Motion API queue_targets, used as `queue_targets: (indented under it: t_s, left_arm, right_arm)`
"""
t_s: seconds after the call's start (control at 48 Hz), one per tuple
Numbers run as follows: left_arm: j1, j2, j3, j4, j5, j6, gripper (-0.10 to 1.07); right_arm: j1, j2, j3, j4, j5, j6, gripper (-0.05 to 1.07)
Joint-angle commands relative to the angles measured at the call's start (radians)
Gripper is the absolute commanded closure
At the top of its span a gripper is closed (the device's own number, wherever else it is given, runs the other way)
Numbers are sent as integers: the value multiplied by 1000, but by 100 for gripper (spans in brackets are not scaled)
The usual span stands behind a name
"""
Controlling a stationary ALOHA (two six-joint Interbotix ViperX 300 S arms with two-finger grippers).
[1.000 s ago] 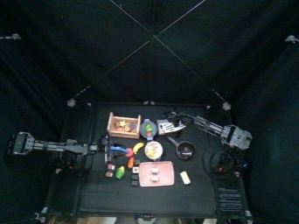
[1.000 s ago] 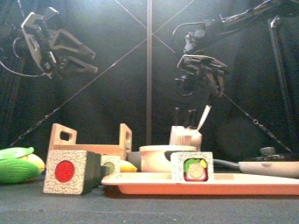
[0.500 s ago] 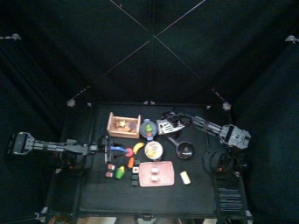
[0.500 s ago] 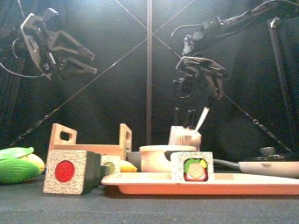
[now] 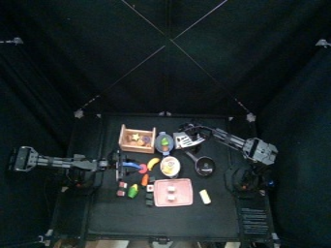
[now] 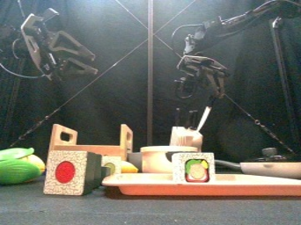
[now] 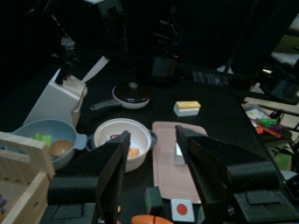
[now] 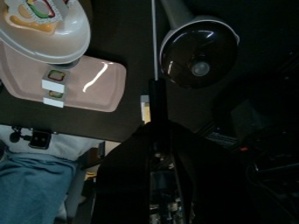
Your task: Place pairing knife back in holder
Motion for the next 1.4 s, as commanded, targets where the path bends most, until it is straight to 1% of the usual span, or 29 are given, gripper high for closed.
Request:
queue_targets:
  t_s: [0.0,0.542,0.792,1.104,1.375]
  left_arm:
    - [2,0,-11,-2,-5,2,14]
    - [3,2,-11,-2,-3,2,14]
    - [3,0,-9,-2,-3,2,14]
    - [3,0,-9,-2,-3,2,14]
    - [3,2,-9,-2,-3,2,14]
  right_arm:
    - [-8,-37,-28,0,3,-2,52]
    - [-21,-38,-26,-14,3,-5,52]
    - [-26,-38,-23,5,3,-5,52]
    - [-57,-28,-29,18,-6,-5,52]
    - [-58,-6,-35,41,-15,-5,52]
